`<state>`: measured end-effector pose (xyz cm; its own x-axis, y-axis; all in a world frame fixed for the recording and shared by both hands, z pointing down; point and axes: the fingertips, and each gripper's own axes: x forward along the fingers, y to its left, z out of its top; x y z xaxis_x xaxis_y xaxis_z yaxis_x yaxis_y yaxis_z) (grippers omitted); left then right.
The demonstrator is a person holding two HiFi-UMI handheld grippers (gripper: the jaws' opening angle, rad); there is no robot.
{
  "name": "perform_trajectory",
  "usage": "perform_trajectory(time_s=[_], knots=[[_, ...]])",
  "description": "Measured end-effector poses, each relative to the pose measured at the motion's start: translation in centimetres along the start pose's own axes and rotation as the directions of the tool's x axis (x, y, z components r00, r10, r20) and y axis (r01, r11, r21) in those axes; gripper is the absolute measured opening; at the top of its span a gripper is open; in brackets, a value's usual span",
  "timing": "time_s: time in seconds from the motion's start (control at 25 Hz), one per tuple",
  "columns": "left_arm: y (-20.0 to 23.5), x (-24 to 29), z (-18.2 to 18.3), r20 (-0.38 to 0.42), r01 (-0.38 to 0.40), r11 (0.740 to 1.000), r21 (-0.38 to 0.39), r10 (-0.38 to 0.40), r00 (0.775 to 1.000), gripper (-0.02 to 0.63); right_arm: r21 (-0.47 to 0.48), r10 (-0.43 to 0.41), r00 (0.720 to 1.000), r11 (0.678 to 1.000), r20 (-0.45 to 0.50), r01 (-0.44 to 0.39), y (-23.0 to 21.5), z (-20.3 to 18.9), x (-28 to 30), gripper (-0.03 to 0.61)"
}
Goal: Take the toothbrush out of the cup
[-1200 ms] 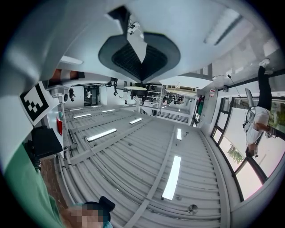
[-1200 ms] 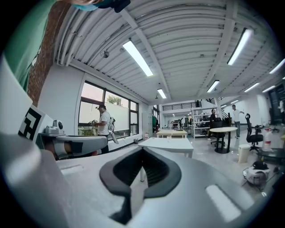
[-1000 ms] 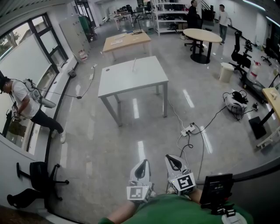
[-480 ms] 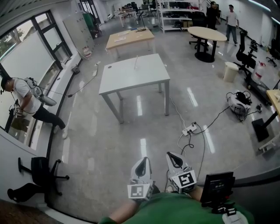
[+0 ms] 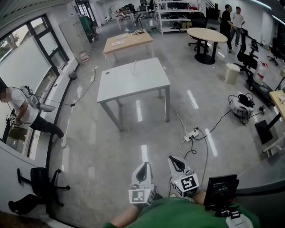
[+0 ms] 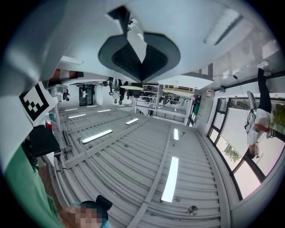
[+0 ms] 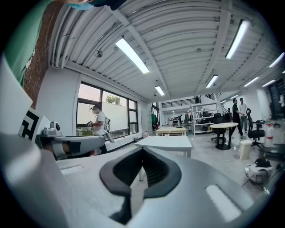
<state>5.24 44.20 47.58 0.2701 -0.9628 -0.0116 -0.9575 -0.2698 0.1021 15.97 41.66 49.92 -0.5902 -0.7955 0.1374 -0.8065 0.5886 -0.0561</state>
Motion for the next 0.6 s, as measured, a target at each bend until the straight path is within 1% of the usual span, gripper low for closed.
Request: perform_trajectory(time_s=[0.2,0.28,0.6], knots=[[3.1,2.2,0.1,-0.004,0.011,1.000,-0.012,-0.011,1.000,0.006,-0.012,-0.018,1.000,1.000,-0.004,0.017,0.1,0.9,3.5,0.002],[4.4,3.0,0.9,0.010,0.023,1.000,-0.014,-0.023,1.000,0.008,-0.015,-0.026,1.000,1.000,-0.004,0.026,0.3,1.2,5.2,0.002],[11.5,4.6,1.3,0.025,0.053,0.998,-0.014,-0.053,0.998,0.007,-0.016,-0.058,0.998,0.998,0.018,0.059,3.2,2.0,11.5,0.002]])
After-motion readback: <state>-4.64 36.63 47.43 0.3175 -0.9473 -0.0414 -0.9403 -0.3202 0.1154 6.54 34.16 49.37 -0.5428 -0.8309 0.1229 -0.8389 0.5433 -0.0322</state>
